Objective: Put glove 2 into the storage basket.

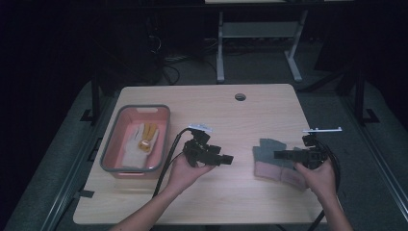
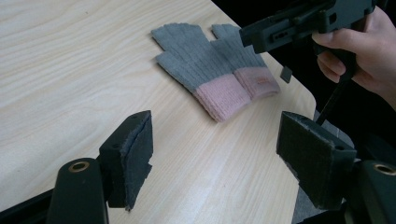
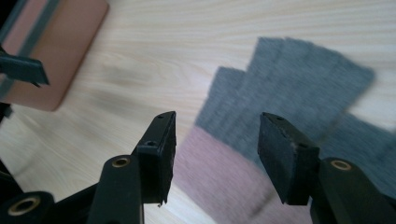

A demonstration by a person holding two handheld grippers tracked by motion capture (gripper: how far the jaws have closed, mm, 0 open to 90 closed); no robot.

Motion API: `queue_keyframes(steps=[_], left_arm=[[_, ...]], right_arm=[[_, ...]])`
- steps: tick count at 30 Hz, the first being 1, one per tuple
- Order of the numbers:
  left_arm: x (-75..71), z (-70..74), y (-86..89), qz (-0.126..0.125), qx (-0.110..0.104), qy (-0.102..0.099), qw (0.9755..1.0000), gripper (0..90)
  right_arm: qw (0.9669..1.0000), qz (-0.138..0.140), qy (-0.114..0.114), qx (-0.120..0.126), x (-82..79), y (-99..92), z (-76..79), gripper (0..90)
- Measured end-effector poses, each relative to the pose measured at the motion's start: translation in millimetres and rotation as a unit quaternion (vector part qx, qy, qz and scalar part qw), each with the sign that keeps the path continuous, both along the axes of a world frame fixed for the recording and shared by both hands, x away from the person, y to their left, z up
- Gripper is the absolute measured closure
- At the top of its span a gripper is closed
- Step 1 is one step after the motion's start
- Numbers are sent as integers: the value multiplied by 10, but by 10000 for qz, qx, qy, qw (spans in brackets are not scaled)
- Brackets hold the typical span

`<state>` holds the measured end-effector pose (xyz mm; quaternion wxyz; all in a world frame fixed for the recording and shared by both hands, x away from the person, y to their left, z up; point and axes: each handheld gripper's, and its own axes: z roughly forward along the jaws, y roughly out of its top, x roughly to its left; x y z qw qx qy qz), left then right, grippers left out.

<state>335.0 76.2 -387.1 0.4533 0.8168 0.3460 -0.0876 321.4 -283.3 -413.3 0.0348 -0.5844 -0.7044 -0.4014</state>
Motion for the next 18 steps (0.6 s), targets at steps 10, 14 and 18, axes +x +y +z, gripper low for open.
queue_keyframes(steps=[10,14,18], left_arm=[[-39,-55,-57,-32,-40,17,10000,273],[-54,-87,-81,-56,-26,41,10000,272],[-84,-124,-111,-103,-20,65,9999,272]], right_arm=[[9981,-152,-16,-594,-133,-176,-87,475],[9965,-256,32,-799,-160,-243,-126,479],[9942,-305,57,-1034,-171,-283,-178,482]])
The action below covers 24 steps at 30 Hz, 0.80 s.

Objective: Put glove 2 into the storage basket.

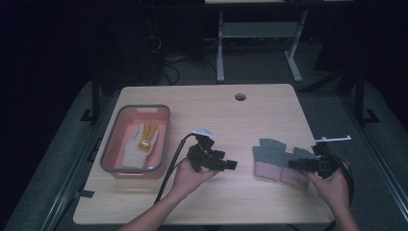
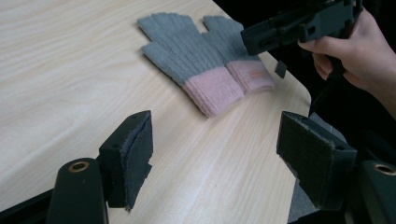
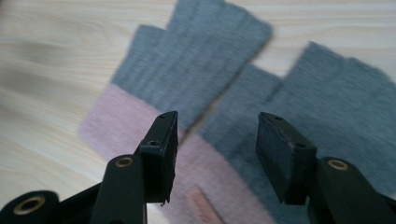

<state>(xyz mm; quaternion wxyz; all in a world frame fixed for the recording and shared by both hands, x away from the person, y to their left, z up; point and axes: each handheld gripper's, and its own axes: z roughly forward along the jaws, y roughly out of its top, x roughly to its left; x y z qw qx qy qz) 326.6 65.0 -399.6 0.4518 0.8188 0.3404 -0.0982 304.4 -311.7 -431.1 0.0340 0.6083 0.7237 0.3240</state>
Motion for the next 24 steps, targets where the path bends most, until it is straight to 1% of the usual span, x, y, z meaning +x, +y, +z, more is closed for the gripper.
queue_keyframes(steps=[7,8,10,13,16,18,20,21,24], left_arm=[[-25,-50,-32,-34,48,30,10000,272],[-25,-57,-33,-42,63,29,10000,272],[-26,-72,-34,-63,84,37,9999,272],[-27,-80,-38,-60,55,93,9999,272],[-31,-78,-41,-75,36,92,9999,272],[-29,-77,-39,-66,31,93,9999,272],[-31,-79,-42,-50,32,112,9999,272],[-32,-80,-41,-71,61,95,9999,272],[-37,-84,-41,-54,27,104,9999,272]], right_arm=[[9993,-121,-24,-346,-25,-78,-77,489],[9990,-154,20,-410,-30,-78,-83,491],[9983,-150,29,-558,-35,-87,-108,495],[9974,-127,52,-703,-35,-78,-146,498],[9965,-73,24,-830,-38,-49,-176,497],[9957,-48,38,-924,-34,-31,-172,511],[9946,-40,28,-1039,-30,-13,-181,544],[9937,-28,7,-1122,-27,-3,-183,561],[9905,-18,-24,-1376,-19,49,-185,606]])
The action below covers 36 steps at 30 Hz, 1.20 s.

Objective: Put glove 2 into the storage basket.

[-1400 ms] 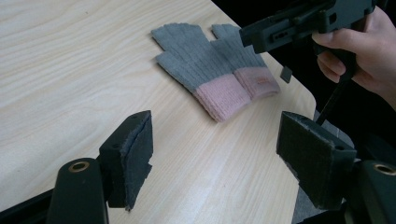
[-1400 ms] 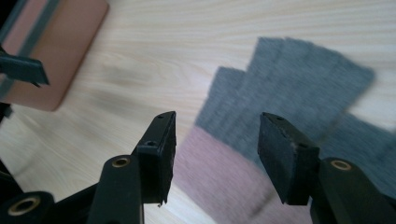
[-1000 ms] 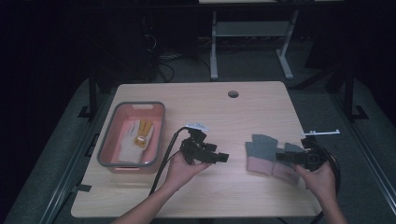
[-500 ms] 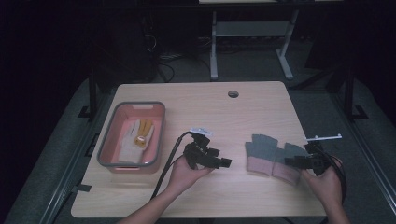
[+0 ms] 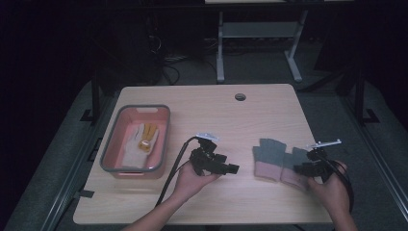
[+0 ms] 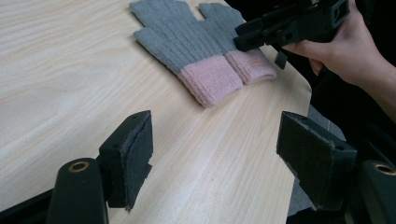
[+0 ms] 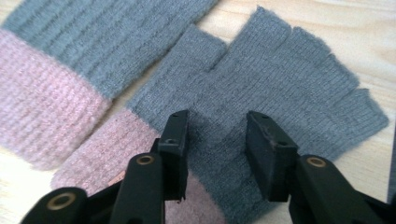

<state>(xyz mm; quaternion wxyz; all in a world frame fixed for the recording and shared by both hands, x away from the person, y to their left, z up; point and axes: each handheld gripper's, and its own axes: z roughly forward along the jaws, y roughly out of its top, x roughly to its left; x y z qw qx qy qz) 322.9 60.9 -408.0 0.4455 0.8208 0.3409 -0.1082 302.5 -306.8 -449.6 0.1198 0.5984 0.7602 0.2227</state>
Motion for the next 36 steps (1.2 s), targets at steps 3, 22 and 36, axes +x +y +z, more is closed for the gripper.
queue_keyframes(steps=[3,22,36], left_arm=[[-6,-11,2,29,-25,12,10000,272],[-15,-70,6,42,-30,96,9999,272],[-18,-39,51,90,-47,28,9999,273]], right_arm=[[10000,11,-9,-77,5,11,0,635],[9999,-2,9,143,3,-42,24,861],[9991,116,-230,328,-75,4,287,862]])
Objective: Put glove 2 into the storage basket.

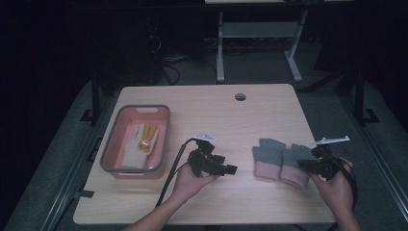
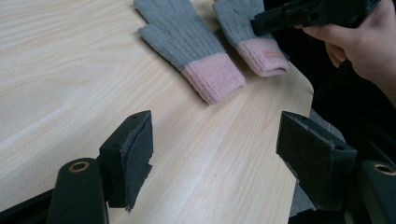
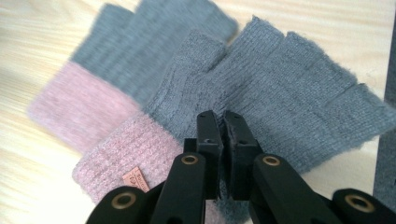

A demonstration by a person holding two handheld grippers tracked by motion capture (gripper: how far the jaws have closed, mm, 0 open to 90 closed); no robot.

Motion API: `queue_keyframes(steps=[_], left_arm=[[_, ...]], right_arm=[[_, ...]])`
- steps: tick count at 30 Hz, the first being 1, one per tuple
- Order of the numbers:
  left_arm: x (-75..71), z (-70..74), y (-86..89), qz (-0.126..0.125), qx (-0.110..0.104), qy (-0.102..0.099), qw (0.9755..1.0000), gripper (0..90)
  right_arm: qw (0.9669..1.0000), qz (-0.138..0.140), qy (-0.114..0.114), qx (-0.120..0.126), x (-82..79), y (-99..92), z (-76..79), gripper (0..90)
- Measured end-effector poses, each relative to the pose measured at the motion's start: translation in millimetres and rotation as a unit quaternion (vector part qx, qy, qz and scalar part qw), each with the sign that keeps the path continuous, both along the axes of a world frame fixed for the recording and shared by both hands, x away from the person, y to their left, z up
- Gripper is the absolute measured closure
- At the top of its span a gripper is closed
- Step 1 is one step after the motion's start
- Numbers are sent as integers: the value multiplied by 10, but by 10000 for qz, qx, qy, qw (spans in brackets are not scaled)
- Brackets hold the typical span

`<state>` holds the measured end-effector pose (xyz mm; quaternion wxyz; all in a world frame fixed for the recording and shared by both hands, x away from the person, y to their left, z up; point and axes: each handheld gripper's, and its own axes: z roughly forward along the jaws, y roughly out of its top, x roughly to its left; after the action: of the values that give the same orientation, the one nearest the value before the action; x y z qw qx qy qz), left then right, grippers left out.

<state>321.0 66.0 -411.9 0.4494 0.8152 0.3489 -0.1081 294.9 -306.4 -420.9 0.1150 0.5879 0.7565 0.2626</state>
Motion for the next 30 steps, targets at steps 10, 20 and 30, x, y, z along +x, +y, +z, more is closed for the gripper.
queue_keyframes(steps=[10,20,30], left_arm=[[1,-4,12,-6,8,0,10000,273],[-5,-11,17,-7,28,-11,10000,274],[-3,-19,10,-18,35,2,10000,274]], right_arm=[[9994,294,-115,136,127,283,164,859],[9985,527,-54,165,279,501,111,856],[9981,583,82,198,393,642,35,850]])
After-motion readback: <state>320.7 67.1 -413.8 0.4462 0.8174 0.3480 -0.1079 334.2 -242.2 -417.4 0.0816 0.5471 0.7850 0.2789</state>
